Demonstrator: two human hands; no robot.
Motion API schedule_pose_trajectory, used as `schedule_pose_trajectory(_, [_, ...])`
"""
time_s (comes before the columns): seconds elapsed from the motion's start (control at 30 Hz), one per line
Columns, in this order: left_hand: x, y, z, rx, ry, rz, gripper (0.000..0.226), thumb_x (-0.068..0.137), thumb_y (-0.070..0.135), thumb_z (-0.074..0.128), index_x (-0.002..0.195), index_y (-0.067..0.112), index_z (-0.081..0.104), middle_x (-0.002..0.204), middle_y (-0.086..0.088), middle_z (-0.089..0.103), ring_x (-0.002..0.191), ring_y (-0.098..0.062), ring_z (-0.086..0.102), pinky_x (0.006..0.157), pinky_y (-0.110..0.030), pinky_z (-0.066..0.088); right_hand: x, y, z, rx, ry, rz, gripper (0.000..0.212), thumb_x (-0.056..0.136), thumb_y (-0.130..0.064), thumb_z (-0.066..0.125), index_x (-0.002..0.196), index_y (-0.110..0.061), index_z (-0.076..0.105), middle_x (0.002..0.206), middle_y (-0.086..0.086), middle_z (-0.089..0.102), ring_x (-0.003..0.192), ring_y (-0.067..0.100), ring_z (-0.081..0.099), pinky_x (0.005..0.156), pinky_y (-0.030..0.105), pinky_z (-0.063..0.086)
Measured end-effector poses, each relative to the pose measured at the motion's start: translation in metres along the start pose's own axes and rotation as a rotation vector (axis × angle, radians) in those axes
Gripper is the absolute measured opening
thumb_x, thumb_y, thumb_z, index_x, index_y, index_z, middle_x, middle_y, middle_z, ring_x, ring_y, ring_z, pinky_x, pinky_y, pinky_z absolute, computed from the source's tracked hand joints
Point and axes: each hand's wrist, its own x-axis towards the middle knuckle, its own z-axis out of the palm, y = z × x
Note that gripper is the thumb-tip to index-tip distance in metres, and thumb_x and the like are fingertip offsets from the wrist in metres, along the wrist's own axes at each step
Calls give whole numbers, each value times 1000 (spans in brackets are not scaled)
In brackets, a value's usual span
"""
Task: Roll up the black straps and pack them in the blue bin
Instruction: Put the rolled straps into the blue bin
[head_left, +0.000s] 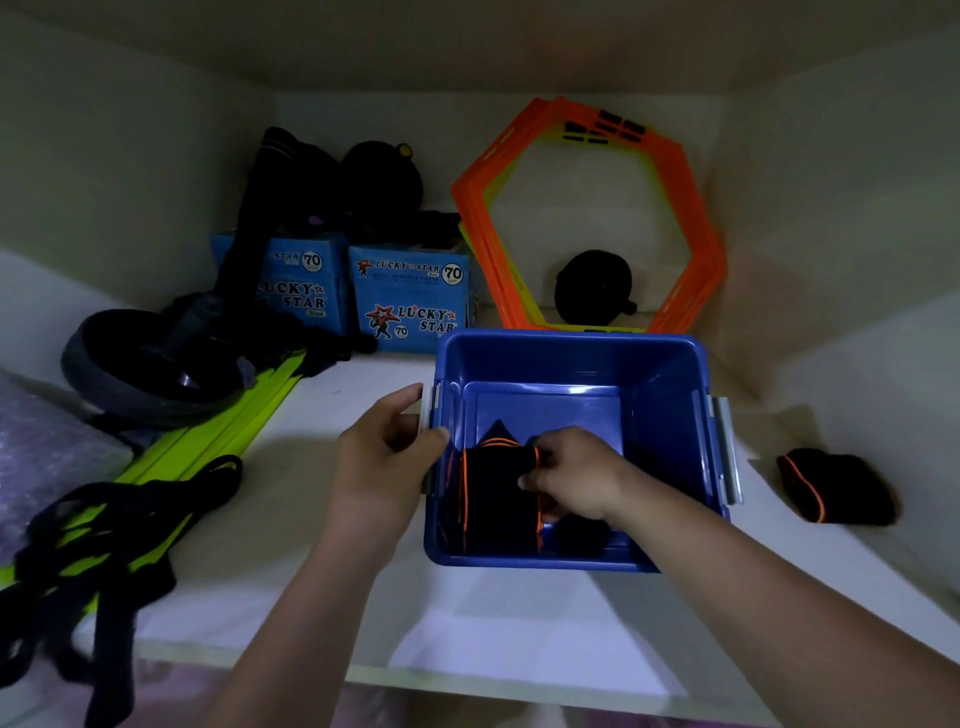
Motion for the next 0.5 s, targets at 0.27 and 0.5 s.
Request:
schedule_pose_trajectory(0.27, [6, 2, 0, 7, 29, -34, 39, 91, 5, 64, 125, 23, 65, 94, -25, 67, 74, -32, 65, 54, -31, 60, -54, -24, -38, -307, 387, -254, 52, 86, -41, 73, 133, -24, 60, 112, -8, 69, 104, 17, 64, 92, 30, 50])
schedule_pose_trajectory(0.5, [6, 10, 4, 47, 14, -36, 33, 88, 5, 61, 85, 34, 77, 83, -12, 74, 66, -19, 66, 60, -37, 59, -81, 35, -106, 121, 707, -96, 55, 87, -27, 73, 138, -29, 52, 122, 0, 69, 108, 20, 67, 97, 46, 53])
